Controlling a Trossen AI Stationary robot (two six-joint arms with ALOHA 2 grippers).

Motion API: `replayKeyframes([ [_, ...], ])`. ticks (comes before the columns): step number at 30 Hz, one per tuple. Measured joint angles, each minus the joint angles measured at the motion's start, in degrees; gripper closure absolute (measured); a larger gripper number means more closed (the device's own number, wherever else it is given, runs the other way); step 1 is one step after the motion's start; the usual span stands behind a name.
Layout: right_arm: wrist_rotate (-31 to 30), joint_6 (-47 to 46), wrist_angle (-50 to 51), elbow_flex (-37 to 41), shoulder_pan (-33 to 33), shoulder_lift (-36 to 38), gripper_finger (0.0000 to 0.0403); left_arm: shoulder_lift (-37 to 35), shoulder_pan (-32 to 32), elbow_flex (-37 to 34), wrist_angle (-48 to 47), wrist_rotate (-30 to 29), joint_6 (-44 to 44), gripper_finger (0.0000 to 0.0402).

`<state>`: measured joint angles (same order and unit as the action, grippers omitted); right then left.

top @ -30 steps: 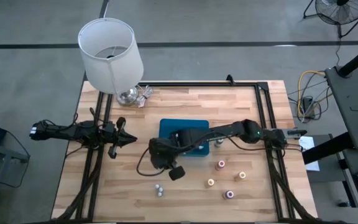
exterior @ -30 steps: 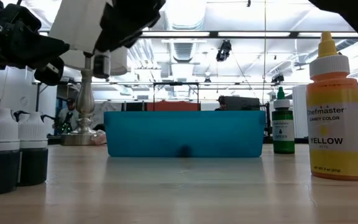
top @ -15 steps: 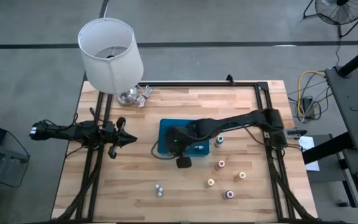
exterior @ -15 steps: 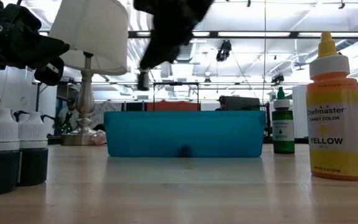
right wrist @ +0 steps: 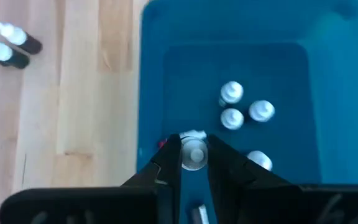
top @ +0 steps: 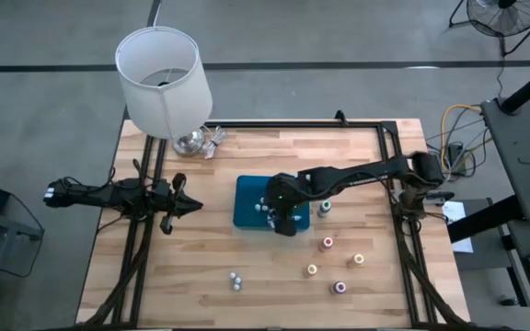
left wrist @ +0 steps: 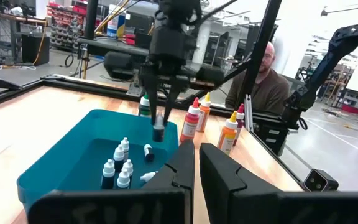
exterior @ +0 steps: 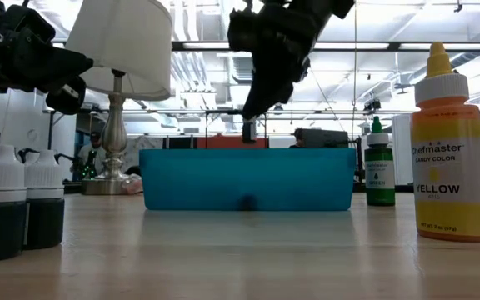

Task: Pick & Place food coloring
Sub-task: Put the top small black food coloring bottle into the blue bin

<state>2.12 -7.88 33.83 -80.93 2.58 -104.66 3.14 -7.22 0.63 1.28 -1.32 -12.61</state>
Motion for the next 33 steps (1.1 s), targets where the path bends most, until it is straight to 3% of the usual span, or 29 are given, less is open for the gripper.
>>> replayKeyframes([
  [13,1.36,-3.45,-0.21,4.33,-2.23,5.87,0.036,0.01,-0.01,0.01,-0.01,0.03,0.0,0.0402],
  [29,2.81,-5.68,-0.28,6.06,-2.24,7.1,0.036,0.0,-0.02,0.0,-0.02,0.0,0.0,0.0402],
  [33,0.68,-7.41,-0.29,6.06,-1.99,7.1,0.036,0.0,0.0,-0.01,-0.02,0.0,-0.01,0.0402],
])
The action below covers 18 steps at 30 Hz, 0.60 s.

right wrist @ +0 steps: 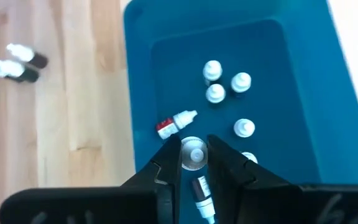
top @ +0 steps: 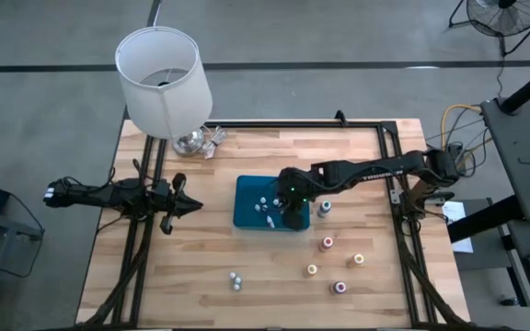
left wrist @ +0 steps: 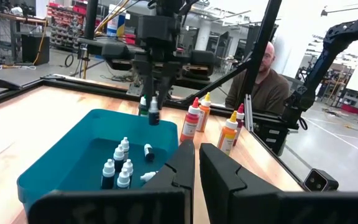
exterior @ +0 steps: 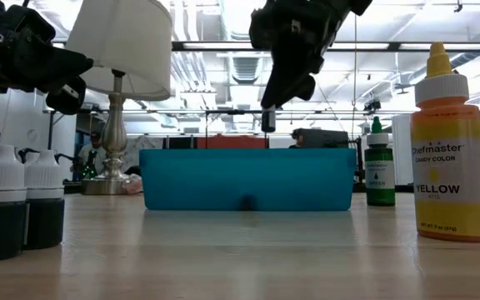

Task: Pick & Place food coloring
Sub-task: Put the top small black food coloring bottle into the blue bin

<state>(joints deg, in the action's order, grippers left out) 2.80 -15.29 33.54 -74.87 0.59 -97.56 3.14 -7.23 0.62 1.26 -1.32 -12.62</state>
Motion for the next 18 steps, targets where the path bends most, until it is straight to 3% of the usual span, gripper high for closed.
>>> replayKeyframes([
  [3,-2.81,-1.51,-0.09,0.0,0.47,-0.17,0.036,0.0,0.0,0.0,0.02,0.02,0.02,0.0402],
  [18,-4.43,-7.91,-5.69,0.04,2.81,-4.33,0.036,0.01,-0.02,0.01,0.02,0.0,0.0,0.0402],
])
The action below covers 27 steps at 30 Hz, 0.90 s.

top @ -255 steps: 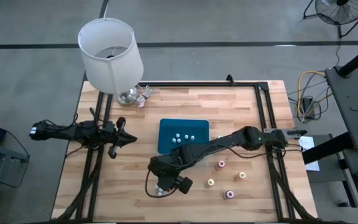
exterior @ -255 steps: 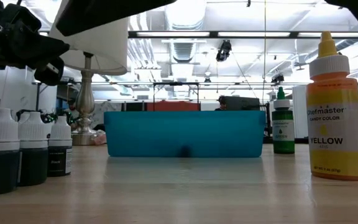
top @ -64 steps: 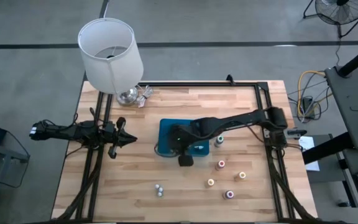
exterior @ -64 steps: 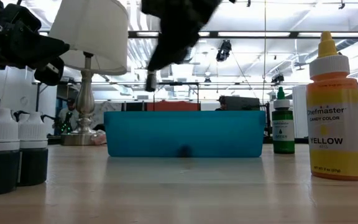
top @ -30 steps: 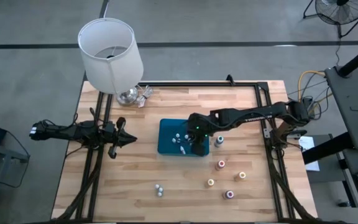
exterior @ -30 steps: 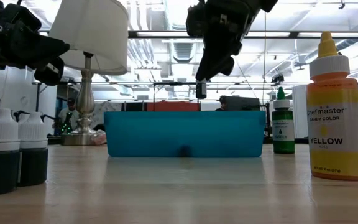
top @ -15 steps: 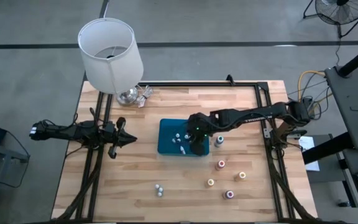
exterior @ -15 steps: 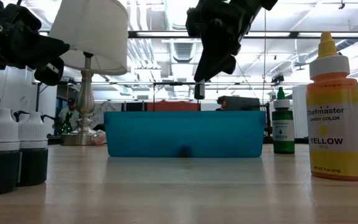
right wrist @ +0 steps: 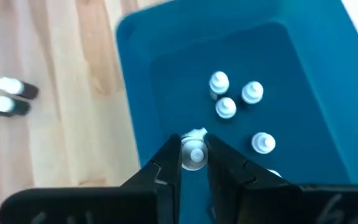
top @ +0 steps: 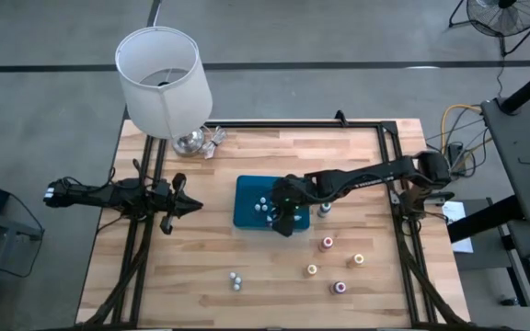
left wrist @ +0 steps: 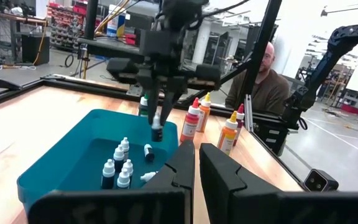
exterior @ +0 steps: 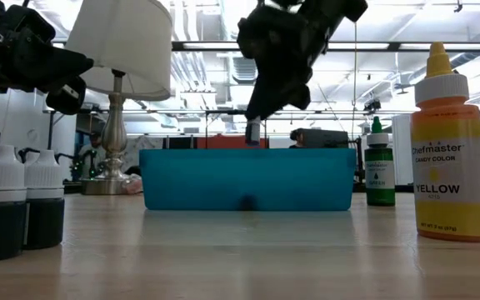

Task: Pick & Place food coloring
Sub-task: Put the top small black food coloring bottle into the blue bin

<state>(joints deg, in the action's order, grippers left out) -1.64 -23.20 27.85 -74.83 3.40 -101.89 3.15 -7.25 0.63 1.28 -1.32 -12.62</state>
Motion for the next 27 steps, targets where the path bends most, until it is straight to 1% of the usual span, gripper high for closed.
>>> replayKeyframes([
  [10,-0.13,-0.87,-0.25,0.0,-0.26,-3.8,0.036,0.01,0.02,0.01,0.0,0.0,0.0,0.0402],
  [14,-1.62,-0.87,-0.47,0.05,-0.42,-5.14,0.036,0.01,0.01,0.01,-0.01,0.0,0.01,0.0402],
  [19,-4.48,-0.14,-1.7,0.07,-0.42,-5.58,0.036,0.0,0.01,-0.01,-0.01,0.0,0.02,0.0402],
  [27,-4.43,3.07,-2.83,0.09,-0.12,-5.59,0.036,0.01,0.0,0.0,-0.01,0.02,0.02,0.0402],
])
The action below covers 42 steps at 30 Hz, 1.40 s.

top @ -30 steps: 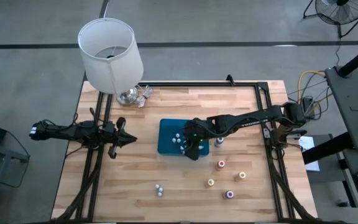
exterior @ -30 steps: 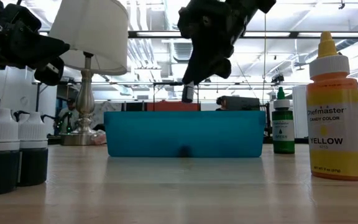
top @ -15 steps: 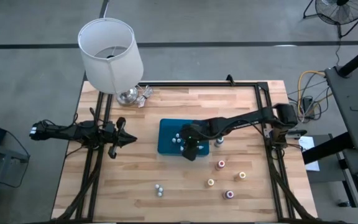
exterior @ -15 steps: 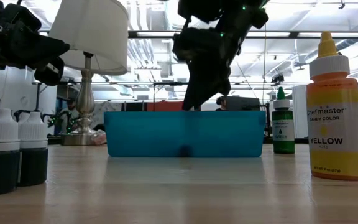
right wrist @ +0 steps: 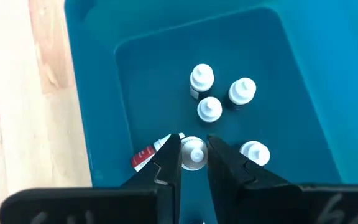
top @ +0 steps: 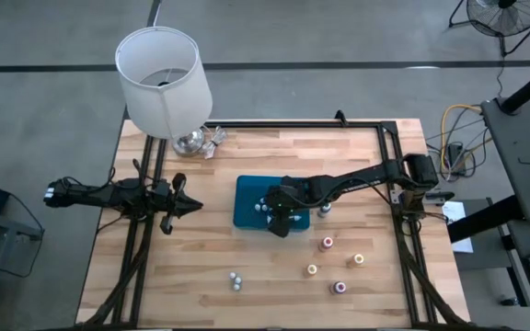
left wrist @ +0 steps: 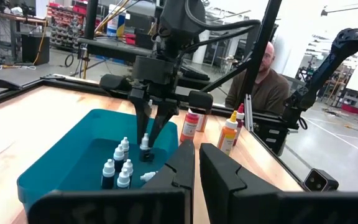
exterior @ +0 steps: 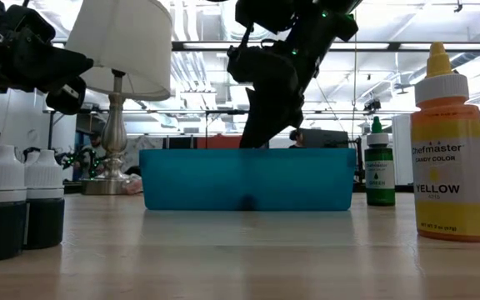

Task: Pick & Place food coloring
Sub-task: Put the top small black food coloring bottle into the blue bin

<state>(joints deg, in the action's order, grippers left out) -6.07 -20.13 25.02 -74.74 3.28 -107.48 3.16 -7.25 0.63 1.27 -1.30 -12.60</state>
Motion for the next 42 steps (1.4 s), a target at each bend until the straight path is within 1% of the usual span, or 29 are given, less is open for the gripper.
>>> replayKeyframes([
  [6,-0.2,-1.4,0.04,0.04,0.53,0.0,0.036,0.0,0.02,0.01,0.01,-0.02,0.0,0.0402],
  [11,-3.09,-3.4,-0.16,0.09,1.22,0.0,0.036,0.0,0.02,0.01,0.01,-0.02,-0.01,0.0402],
  [19,-6.11,-13.94,-0.05,0.09,1.36,-0.29,0.036,0.0,0.0,0.01,0.0,-0.01,-0.02,0.0402],
  [28,-8.08,-22.45,0.04,0.2,3.28,-0.72,0.036,-0.01,0.02,0.01,0.0,-0.02,-0.02,0.0402],
  [30,-9.13,-24.12,-0.07,0.22,3.95,-1.24,0.036,-0.01,0.02,-0.01,0.0,-0.02,-0.02,0.0402],
  [35,-9.11,-28.88,-0.05,0.33,4.33,-3.63,0.036,-0.02,0.02,-0.01,0.03,-0.02,0.0,0.0402],
  [42,-11.1,-30.09,-0.65,0.03,4.36,-5.29,0.036,0.0,0.02,0.01,0.03,-0.02,0.0,0.0402],
])
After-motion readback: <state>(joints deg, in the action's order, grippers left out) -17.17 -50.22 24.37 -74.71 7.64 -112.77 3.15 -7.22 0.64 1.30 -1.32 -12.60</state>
